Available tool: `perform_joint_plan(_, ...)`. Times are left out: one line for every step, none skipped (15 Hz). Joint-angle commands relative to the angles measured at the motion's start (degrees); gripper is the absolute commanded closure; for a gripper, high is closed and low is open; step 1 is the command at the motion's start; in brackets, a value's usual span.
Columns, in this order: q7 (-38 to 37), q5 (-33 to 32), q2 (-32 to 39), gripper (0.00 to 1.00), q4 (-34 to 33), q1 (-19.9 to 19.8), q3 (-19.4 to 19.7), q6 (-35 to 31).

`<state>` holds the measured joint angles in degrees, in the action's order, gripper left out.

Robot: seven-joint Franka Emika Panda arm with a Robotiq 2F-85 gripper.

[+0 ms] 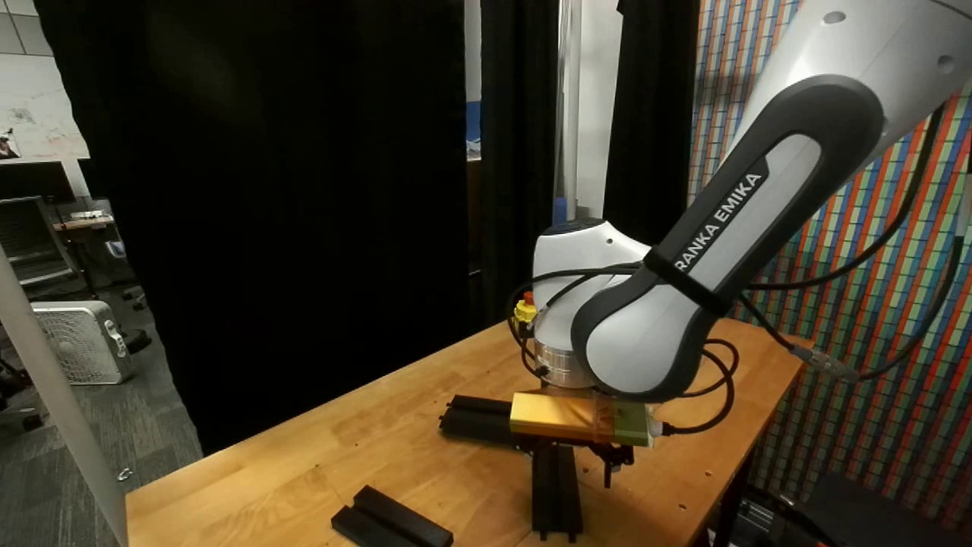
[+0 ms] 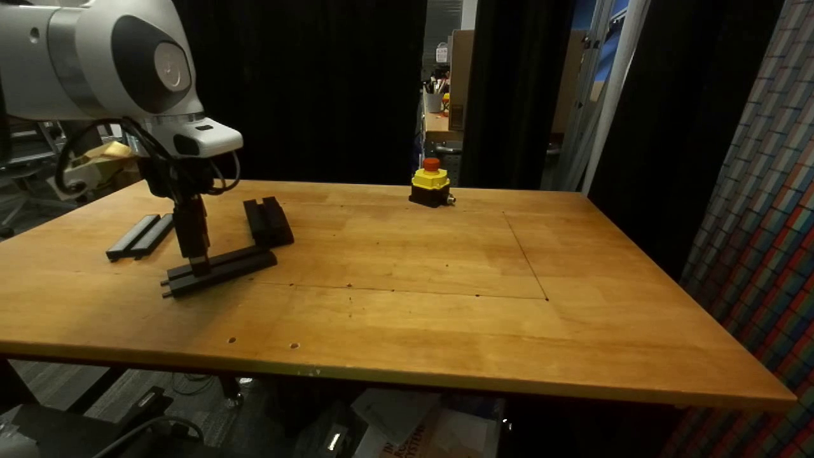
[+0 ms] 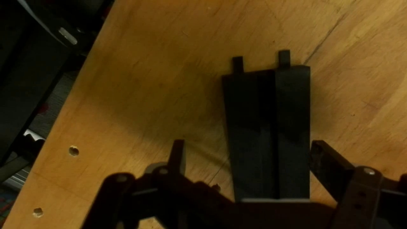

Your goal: Arrange the black objects together

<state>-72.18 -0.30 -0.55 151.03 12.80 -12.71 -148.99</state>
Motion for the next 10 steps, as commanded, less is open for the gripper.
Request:
perform_joint_plan(-3.33,-3.68,1.03,0.00,-1.04,0.33,-0.53,-1.71)
perform_joint_plan(-3.52,-4.24,1.19,0.00,-1.12,0.43,-0.53,-2.08)
perform_joint_plan(-3.31,-4.52,1.35,0.00,-1.17,0.56,-0.55,-2.94)
perform_joint_plan(-3.38,-5.26,1.44,0.00,-1.26,0.62,-0.52,-3.38)
perform_joint_plan(-3.13,-5.55,1.78,0.00,-1.46,0.68,-0.50,-3.96)
perform_joint_plan(-3.07,-5.84,1.99,0.00,-1.55,0.73,-0.45,-4.42)
perform_joint_plan(-2.79,-5.92,2.31,0.00,-1.57,0.73,-0.36,-4.97)
perform_joint_plan(-2.46,-5.83,2.62,0.00,-1.56,0.76,-0.30,-5.36)
perform_joint_plan(-2.38,-6.09,2.99,0.00,-1.49,0.76,-0.17,-5.69)
perform_joint_plan(-2.08,-6.26,3.36,0.00,-1.45,0.78,-0.07,-6.07)
